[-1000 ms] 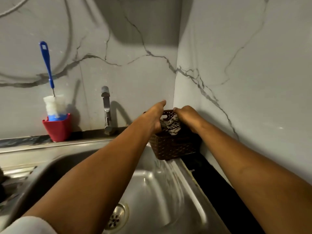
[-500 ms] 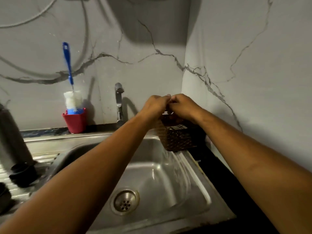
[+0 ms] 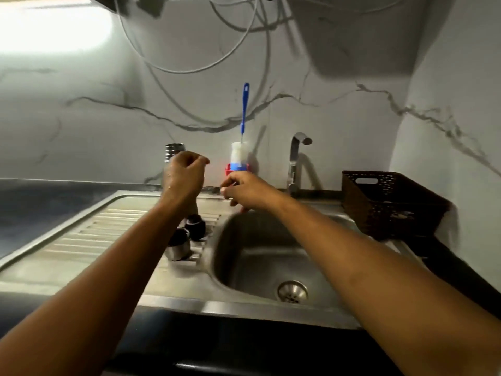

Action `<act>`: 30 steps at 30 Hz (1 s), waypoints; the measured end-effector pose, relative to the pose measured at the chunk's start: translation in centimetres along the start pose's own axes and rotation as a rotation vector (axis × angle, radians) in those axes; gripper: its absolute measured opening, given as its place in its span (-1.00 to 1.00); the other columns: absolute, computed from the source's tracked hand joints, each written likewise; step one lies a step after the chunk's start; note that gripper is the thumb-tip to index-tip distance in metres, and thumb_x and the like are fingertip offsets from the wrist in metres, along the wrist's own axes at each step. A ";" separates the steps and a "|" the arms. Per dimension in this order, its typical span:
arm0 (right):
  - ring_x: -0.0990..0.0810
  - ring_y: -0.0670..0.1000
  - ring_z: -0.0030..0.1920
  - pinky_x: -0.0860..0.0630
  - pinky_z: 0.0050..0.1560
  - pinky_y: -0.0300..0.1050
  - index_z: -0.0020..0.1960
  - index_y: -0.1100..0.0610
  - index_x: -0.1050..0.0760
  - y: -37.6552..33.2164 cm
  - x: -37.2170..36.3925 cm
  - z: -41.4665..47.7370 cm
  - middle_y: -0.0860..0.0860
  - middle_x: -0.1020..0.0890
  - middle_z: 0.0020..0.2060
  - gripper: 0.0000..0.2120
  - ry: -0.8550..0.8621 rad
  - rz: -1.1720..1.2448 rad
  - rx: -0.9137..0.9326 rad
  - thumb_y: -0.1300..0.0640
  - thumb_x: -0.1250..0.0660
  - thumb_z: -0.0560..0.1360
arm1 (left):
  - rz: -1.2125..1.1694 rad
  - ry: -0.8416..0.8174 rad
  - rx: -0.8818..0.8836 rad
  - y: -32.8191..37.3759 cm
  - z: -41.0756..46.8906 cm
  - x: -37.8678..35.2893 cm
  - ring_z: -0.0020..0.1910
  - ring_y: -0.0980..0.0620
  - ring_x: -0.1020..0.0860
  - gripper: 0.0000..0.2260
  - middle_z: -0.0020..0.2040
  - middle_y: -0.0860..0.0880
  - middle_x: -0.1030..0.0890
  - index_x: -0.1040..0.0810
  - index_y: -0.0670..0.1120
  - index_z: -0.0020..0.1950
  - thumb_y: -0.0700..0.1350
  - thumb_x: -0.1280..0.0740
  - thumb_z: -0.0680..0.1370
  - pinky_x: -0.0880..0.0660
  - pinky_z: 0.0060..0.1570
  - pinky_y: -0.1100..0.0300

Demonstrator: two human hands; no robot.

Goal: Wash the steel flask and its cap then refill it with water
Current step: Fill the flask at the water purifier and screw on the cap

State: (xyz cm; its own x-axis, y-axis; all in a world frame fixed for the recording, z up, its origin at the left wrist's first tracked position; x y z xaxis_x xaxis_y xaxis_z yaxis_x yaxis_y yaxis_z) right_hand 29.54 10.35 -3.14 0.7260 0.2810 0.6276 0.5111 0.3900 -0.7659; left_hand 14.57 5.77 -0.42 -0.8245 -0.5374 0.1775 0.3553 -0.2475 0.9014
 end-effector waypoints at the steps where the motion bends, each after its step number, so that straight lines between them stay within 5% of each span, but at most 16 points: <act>1: -0.64 0.11 0.07 -0.68 0.06 0.17 0.28 0.14 -0.53 -0.6 -1.3 0.7 0.13 -0.62 0.09 -0.75 -0.009 0.005 -0.002 0.10 -0.33 0.64 | 0.000 0.044 0.018 -0.6 0.8 1.5 -0.07 -0.07 -0.57 -0.92 -0.09 -0.07 -0.64 -0.62 0.09 -0.11 0.02 -0.35 0.54 -0.51 -0.07 0.01; 6: -0.57 0.13 0.23 -0.62 0.20 0.15 0.53 0.07 -0.30 -2.2 -5.1 5.2 0.12 -0.51 0.36 -0.44 -0.012 0.041 -0.016 0.00 -0.37 0.59 | -0.009 0.145 0.169 -4.4 4.9 5.3 0.09 -0.15 -0.57 -0.83 0.14 -0.14 -0.61 -0.53 -0.02 0.06 0.05 -0.35 0.56 -0.54 0.06 -0.05; 9: -0.47 0.17 0.40 -0.51 0.35 0.17 0.63 0.06 -0.12 -2.3 -6.0 7.6 0.14 -0.39 0.50 -0.29 0.000 0.044 -0.038 -0.04 -0.36 0.59 | 0.006 0.036 0.259 -6.8 6.7 4.6 0.17 -0.10 -0.48 -0.56 0.26 -0.11 -0.50 -0.40 -0.09 0.45 0.08 -0.34 0.64 -0.47 0.09 0.00; 11: -0.43 0.18 0.45 -0.45 0.39 0.10 0.63 0.09 -0.09 -2.3 -6.2 9.0 0.16 -0.38 0.52 -0.28 0.010 0.028 -0.026 -0.04 -0.36 0.60 | 0.028 -0.042 0.280 -8.0 7.7 3.8 0.15 -0.05 -0.44 -0.50 0.25 -0.10 -0.47 -0.32 -0.09 0.54 0.06 -0.35 0.66 -0.42 0.07 0.04; 16: -0.51 0.16 0.39 -0.50 0.34 0.07 0.55 0.08 -0.23 -1.9 -6.8 12.4 0.12 -0.51 0.41 -0.40 -0.011 0.044 0.013 0.01 -0.39 0.61 | 0.056 -0.086 0.273 -9.1 9.5 2.5 -0.02 0.02 -0.52 -0.57 0.14 -0.05 -0.56 -0.40 -0.10 0.46 -0.11 -0.41 0.63 -0.42 -0.13 0.16; 21: -0.61 0.10 0.25 -0.59 0.25 0.10 0.42 0.04 -0.41 -2.8 -4.3 13.6 0.04 -0.62 0.28 -0.55 0.106 0.049 0.057 0.00 -0.42 0.58 | 0.104 -0.043 0.225 -7.3 10.5 2.4 0.16 -0.11 -0.62 -0.58 0.19 -0.12 -0.64 -0.47 -0.06 0.40 -0.06 -0.47 0.58 -0.57 0.17 -0.08; 30: -0.67 0.02 0.11 -0.62 0.21 0.06 0.37 0.02 -0.45 -11.3 14.2 9.3 -0.08 -0.61 0.14 -0.62 0.284 0.187 0.185 0.01 -0.42 0.59 | 0.079 -0.128 -0.043 12.3 13.4 -0.9 0.04 0.02 -0.64 -0.61 0.07 0.07 -0.65 -0.51 0.11 0.22 0.24 -0.48 0.50 -0.62 0.11 -0.15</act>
State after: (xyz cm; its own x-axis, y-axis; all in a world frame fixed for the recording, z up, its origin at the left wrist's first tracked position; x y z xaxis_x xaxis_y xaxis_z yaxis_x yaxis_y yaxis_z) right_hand 29.83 18.05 15.74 0.9107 0.1180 0.3958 0.2851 0.5140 -0.8090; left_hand 13.75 14.06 15.80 -0.8414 -0.4504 0.2986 0.4376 -0.2439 0.8655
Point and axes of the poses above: each hand's wrist, its own z-axis towards the middle knuckle, its own x-axis out of the back of the hand, y = z × x, the point moved 6 cm from there along z, towards the middle knuckle
